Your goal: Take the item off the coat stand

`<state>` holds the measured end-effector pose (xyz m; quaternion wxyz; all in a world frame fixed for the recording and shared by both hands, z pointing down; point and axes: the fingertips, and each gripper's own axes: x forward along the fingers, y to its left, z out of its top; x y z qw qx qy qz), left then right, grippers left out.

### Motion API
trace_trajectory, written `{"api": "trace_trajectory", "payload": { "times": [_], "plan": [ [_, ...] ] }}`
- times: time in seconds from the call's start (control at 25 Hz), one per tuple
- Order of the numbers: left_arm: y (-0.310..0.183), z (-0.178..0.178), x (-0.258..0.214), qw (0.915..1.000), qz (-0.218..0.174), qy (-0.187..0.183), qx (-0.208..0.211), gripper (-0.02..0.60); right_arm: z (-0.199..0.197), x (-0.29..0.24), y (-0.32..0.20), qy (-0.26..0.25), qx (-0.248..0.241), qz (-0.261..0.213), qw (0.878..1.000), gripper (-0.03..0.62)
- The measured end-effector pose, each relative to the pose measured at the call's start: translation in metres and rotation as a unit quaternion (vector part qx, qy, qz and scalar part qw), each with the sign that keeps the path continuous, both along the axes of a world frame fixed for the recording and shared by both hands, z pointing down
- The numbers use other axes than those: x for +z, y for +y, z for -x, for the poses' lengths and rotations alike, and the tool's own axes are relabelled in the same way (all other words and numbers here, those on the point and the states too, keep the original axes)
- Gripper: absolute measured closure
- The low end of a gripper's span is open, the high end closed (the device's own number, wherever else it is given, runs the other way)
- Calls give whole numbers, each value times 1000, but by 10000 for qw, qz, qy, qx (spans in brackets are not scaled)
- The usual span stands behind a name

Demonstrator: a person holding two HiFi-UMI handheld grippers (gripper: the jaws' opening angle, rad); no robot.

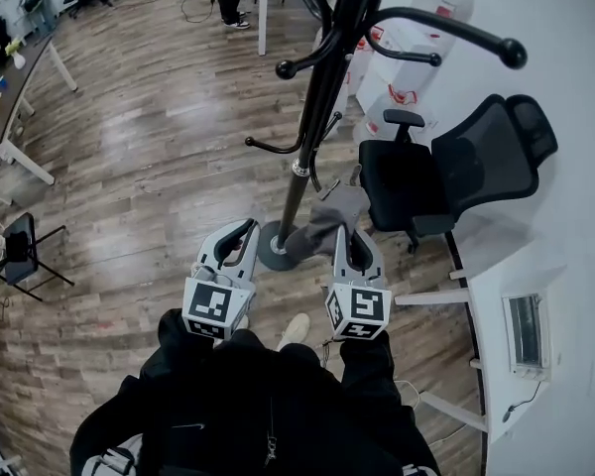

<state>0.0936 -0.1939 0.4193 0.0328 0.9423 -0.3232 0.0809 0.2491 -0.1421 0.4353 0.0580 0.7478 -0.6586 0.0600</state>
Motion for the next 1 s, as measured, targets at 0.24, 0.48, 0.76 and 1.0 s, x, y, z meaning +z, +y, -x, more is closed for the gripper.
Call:
{"api": "trace_trajectory", "payload": {
  "times": [0.24, 0.48, 0.76, 1.0],
  "plan": [
    [5, -11, -2, 9989, 6, 103, 451, 546, -3, -9, 18, 40, 396, -90, 9992, 560],
    [7, -20, -8, 9959, -126, 50, 890, 546, -6, -14, 36, 76, 822, -146, 9965, 560],
    [15, -31, -13, 9903, -193, 53, 1376, 546, -6, -13, 59, 105, 1320, -178, 9910, 560],
    [26, -35, -9, 9827, -232, 37, 1839, 546, -2, -7, 80, 74, 1748, -173, 9844, 560]
  ]
}}
